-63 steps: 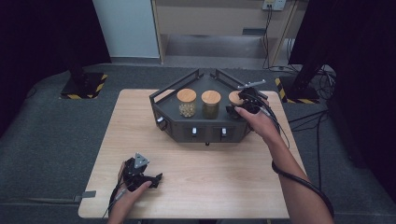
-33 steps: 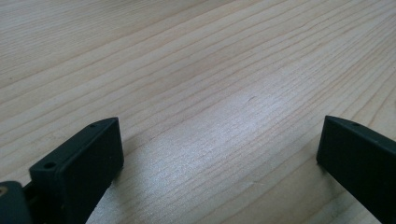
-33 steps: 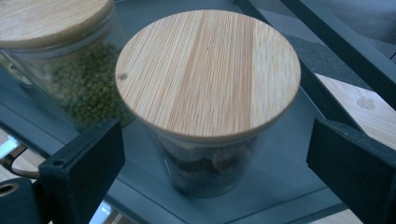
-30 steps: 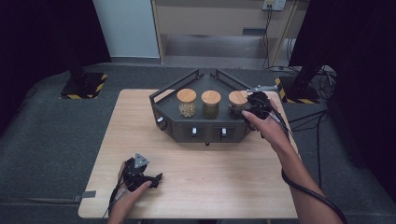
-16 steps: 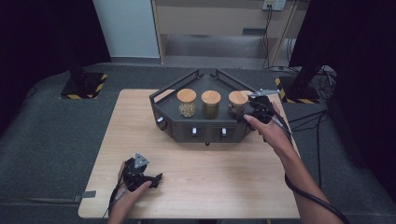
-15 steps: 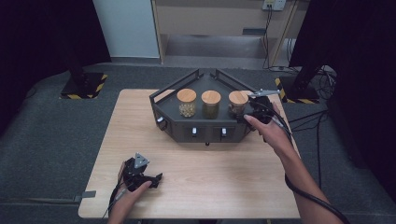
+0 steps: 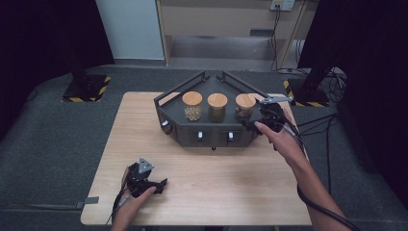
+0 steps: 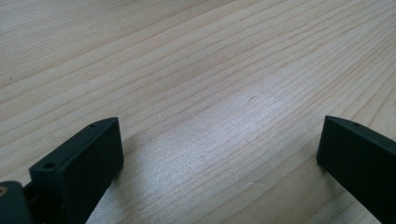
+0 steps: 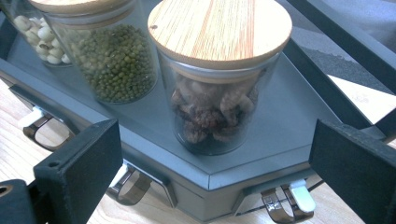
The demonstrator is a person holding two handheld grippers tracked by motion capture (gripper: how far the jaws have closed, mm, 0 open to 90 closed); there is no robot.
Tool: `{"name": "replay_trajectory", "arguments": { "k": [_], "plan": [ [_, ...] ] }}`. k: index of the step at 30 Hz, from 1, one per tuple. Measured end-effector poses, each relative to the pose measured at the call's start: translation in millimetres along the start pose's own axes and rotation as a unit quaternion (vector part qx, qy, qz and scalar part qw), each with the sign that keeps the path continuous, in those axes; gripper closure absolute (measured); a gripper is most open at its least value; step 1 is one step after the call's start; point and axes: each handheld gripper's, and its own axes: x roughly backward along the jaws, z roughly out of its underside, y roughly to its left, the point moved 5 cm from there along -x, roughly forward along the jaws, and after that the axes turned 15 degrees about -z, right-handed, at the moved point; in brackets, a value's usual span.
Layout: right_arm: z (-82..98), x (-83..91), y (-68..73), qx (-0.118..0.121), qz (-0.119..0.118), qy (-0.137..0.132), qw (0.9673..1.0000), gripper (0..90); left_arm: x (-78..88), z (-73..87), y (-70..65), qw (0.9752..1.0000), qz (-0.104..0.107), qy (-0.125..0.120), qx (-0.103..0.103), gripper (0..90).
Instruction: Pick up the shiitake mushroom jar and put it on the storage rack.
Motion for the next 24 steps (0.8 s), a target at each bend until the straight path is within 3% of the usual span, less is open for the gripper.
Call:
{"name": "replay_trajectory", "arguments": {
  "k": [24],
  "plan": [
    [29.9, 19.8, 15.8, 0.010, -0.009, -0.001, 0.9999, 2.9, 0.0, 0.0, 0.0, 1.0000, 0.000, 0.000, 0.000, 0.0]
  ]
}}
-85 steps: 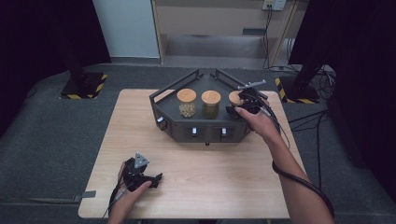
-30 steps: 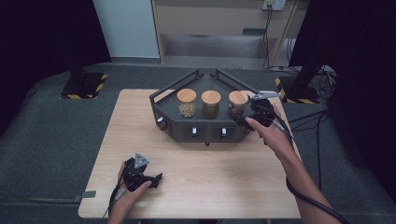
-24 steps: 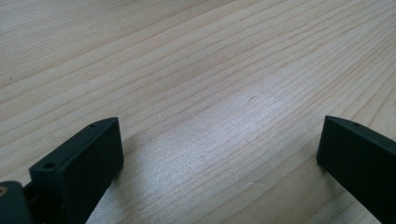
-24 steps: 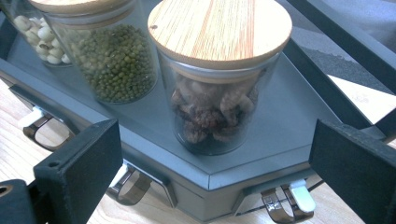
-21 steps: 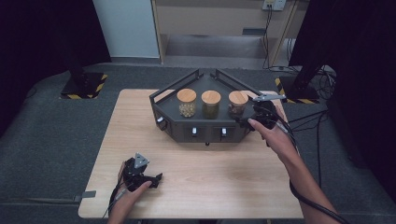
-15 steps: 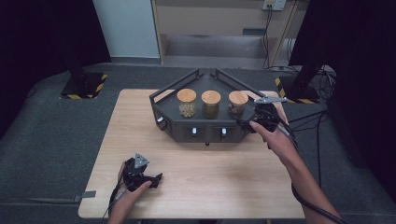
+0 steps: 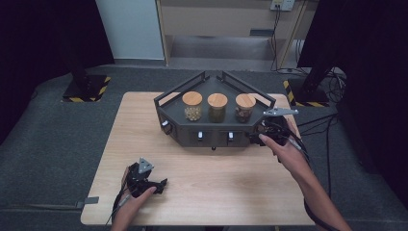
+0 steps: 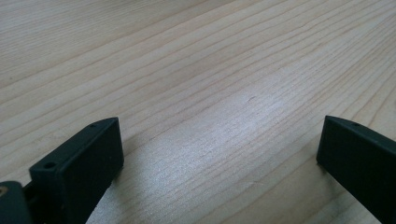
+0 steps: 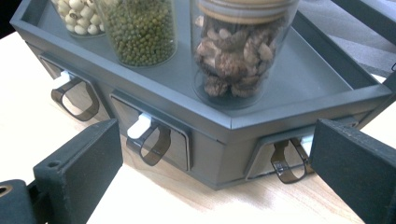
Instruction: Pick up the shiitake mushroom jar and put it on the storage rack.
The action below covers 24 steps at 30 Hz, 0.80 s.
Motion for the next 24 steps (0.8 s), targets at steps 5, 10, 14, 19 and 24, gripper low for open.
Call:
{"name": "replay_trajectory", "arguments": {
  "k": [5, 10, 14, 19, 24],
  "plan": [
    [7.9, 2.3, 2.4, 0.000, -0.002, 0.002, 1.0000, 2.9, 0.0, 0.0, 0.0, 1.0000, 0.000, 0.000, 0.000, 0.0],
    [14.9, 3.3, 6.2, 0.005, -0.005, 0.007, 1.0000, 3.0, 0.0, 0.0, 0.0, 1.0000, 0.000, 0.000, 0.000, 0.0],
    [20.7, 3.9, 10.6, 0.010, -0.009, 0.009, 0.9999, 3.0, 0.0, 0.0, 0.0, 1.0000, 0.000, 0.000, 0.000, 0.0],
    [26.7, 3.2, 15.4, 0.009, -0.017, 0.010, 0.9998, 3.1, 0.0, 0.0, 0.0, 1.0000, 0.000, 0.000, 0.000, 0.0],
    [35.2, 1.7, 21.6, 0.011, -0.026, 0.014, 0.9995, 3.1, 0.0, 0.0, 0.0, 1.0000, 0.000, 0.000, 0.000, 0.0]
  ]
}}
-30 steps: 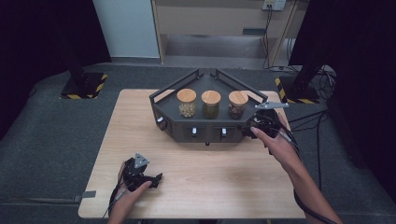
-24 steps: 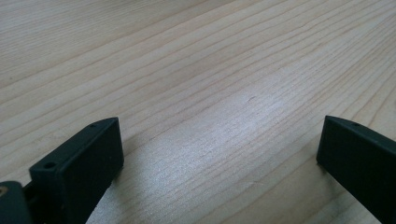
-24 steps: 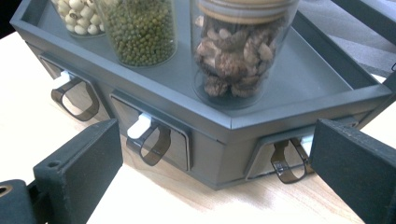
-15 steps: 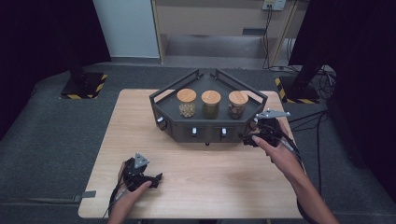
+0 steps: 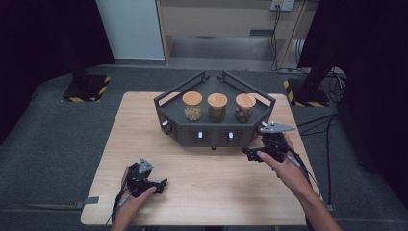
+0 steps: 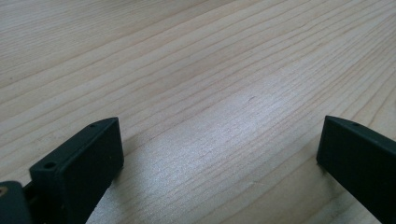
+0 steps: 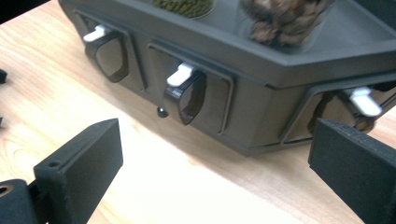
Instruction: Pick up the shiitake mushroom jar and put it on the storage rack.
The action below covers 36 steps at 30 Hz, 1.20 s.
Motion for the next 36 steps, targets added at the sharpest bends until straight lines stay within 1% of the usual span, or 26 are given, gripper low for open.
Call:
{"name": "replay_trajectory", "arguments": {
  "k": [10, 18, 19, 29, 36],
  "plan": [
    [16.6, -6.4, 9.7, 0.002, -0.010, 0.013, 0.9999, 3.2, 0.0, 0.0, 0.0, 1.0000, 0.000, 0.000, 0.000, 0.0],
    [24.9, -8.2, 13.6, 0.002, -0.013, 0.019, 0.9997, 3.2, 0.0, 0.0, 0.0, 1.0000, 0.000, 0.000, 0.000, 0.0],
    [25.6, -8.4, 14.3, 0.000, -0.013, 0.020, 0.9997, 3.2, 0.0, 0.0, 0.0, 1.0000, 0.000, 0.000, 0.000, 0.0],
    [39.0, -12.1, 22.2, 0.000, -0.024, 0.028, 0.9993, 3.2, 0.0, 0.0, -0.1, 1.0000, 0.000, 0.000, 0.000, 0.0],
    [52.3, -22.1, 25.5, -0.008, -0.029, 0.035, 0.9989, 3.2, 0.1, 0.0, -0.1, 1.0000, 0.000, 0.000, 0.000, 0.0]
  ]
}}
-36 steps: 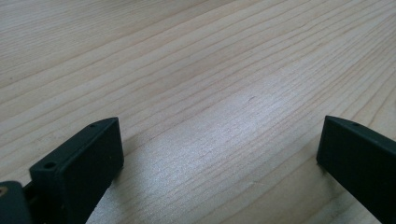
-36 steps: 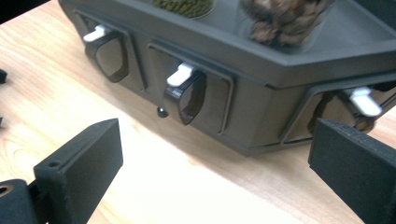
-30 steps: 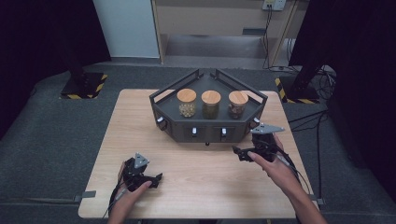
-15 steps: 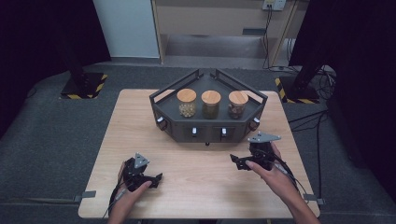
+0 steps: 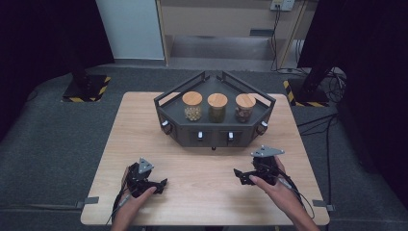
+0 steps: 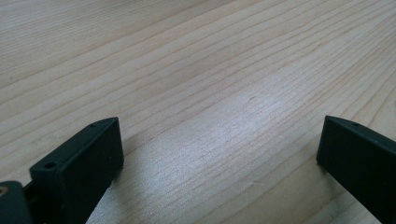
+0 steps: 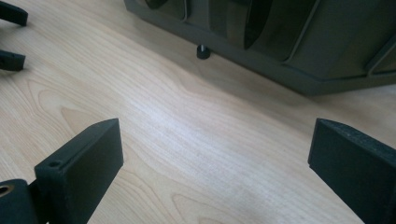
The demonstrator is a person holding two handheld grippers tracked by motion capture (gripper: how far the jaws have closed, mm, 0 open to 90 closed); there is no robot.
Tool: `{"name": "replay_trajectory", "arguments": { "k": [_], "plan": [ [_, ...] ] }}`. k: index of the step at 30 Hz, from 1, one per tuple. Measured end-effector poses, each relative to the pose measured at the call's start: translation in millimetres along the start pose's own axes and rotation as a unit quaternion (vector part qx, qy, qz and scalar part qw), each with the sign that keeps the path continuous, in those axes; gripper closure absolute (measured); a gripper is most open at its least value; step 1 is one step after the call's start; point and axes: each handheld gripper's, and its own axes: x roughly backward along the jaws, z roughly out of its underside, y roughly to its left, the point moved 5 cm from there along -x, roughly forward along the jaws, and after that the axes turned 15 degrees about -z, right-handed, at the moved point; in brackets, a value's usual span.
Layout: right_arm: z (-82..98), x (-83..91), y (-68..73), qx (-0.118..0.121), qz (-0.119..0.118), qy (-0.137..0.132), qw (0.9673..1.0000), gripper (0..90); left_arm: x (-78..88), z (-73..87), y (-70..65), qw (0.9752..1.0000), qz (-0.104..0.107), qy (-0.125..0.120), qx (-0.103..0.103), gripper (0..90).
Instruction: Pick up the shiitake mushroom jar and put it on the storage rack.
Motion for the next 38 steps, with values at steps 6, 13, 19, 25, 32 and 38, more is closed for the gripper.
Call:
{"name": "replay_trajectory", "arguments": {
  "k": [6, 13, 19, 25, 32, 38],
  "plan": [
    [13.8, -18.4, 0.6, -0.007, 0.001, 0.020, 0.9998, 3.8, 0.0, 0.0, 0.1, 1.0000, 0.000, 0.000, 0.000, 0.0],
    [26.1, -36.3, 0.8, -0.006, 0.004, 0.035, 0.9994, 3.9, 0.0, 0.0, 0.0, 1.0000, 0.000, 0.000, 0.000, 0.0],
    [36.7, -42.9, -1.6, -0.007, 0.009, 0.038, 0.9992, 3.9, 0.0, 0.0, 0.0, 1.0000, 0.000, 0.000, 0.000, 0.0],
    [46.3, -48.2, -1.6, 0.001, 0.009, 0.041, 0.9991, 3.5, 0.0, 0.0, 0.0, 1.0000, 0.000, 0.000, 0.000, 0.0],
    [54.0, -49.1, 1.6, 0.016, 0.016, 0.029, 0.9993, 2.9, 0.0, 0.1, -0.1, 1.0000, 0.000, 0.000, 0.000, 0.0],
    [53.9, -49.3, 2.3, 0.016, 0.018, 0.030, 0.9993, 2.8, 0.1, 0.2, -0.2, 1.0000, 0.000, 0.000, 0.001, 0.0]
  ]
}}
